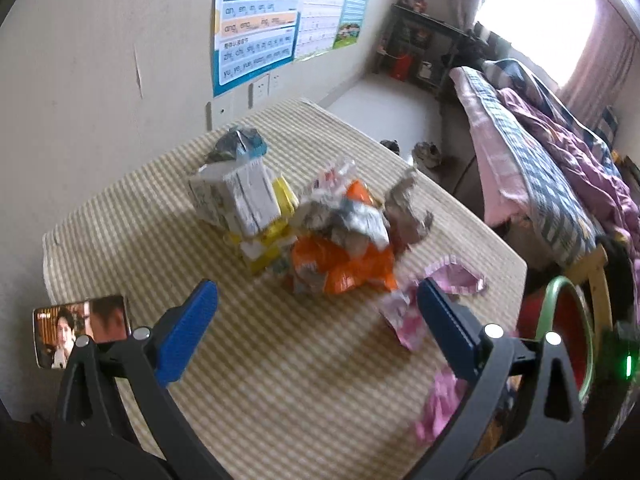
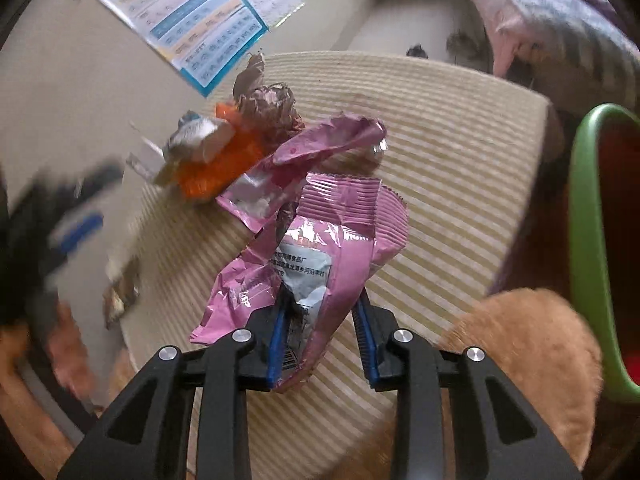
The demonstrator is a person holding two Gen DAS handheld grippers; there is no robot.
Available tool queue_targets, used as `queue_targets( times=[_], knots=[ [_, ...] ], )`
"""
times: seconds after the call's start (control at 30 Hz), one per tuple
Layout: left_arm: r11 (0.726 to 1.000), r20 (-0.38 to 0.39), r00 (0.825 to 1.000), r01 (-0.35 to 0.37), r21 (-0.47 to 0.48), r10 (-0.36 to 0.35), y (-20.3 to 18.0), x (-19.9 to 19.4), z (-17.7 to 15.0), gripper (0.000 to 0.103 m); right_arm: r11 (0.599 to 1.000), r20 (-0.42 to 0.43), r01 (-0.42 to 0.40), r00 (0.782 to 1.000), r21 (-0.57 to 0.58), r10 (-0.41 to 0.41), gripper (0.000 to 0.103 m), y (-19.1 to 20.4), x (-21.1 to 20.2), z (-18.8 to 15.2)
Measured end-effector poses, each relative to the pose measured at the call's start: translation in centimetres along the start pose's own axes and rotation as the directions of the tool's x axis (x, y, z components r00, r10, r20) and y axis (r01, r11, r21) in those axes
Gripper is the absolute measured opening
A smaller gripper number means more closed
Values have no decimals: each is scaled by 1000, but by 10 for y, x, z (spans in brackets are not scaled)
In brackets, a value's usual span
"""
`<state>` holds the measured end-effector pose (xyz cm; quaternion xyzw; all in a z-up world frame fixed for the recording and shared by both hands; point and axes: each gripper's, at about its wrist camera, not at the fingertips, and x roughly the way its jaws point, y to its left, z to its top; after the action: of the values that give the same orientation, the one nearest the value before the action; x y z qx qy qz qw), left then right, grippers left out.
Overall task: Collect trash
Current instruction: 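Return to the table and grasp the pink chip bag with the right tool, then grasp the white patterned wrapper with the left tool while the right tool holds the pink bag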
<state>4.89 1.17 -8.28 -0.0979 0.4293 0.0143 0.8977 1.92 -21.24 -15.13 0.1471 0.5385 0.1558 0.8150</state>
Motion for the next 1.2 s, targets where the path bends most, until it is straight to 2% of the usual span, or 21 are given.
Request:
queue_targets(
  times=[0.13,0.33,0.5,0.67,0.7,0.73,1.03,1.2],
  knots=[
    [998,4,999,-43,37,43,-11,15,20,95,1000,11,-1,1000,10,1,31,-4,0,-2],
    [997,-74,995,-73,-1,73,-11,49,44,89,1000,9,-11,1000,9,11,31,-4,5,1],
    [997,-119,992,-55,-47,49,-14,71,53,89,1000,8,-22,1000,17,22,32,-7,4,2],
    [996,-209,977,-63,-70,47,-18,92,52,87,999,3,-30,1000,25,30,32,-10,4,1],
    [996,-210,977,-52,-66,37,-20,92,50,79,999,2,-32,999,28,32,32,-11,4,2],
    [997,-205,978,-47,-58,34,-21,90,48,78,999,1,-34,999,32,34,32,-12,4,2],
    [999,-102,995,0,41,4,-33,47,28,77,999,-5,-35,999,42,35,32,-12,5,2],
    [997,-87,996,32,71,-26,-34,25,17,77,998,-5,-33,999,47,33,32,-12,6,2]
  ],
)
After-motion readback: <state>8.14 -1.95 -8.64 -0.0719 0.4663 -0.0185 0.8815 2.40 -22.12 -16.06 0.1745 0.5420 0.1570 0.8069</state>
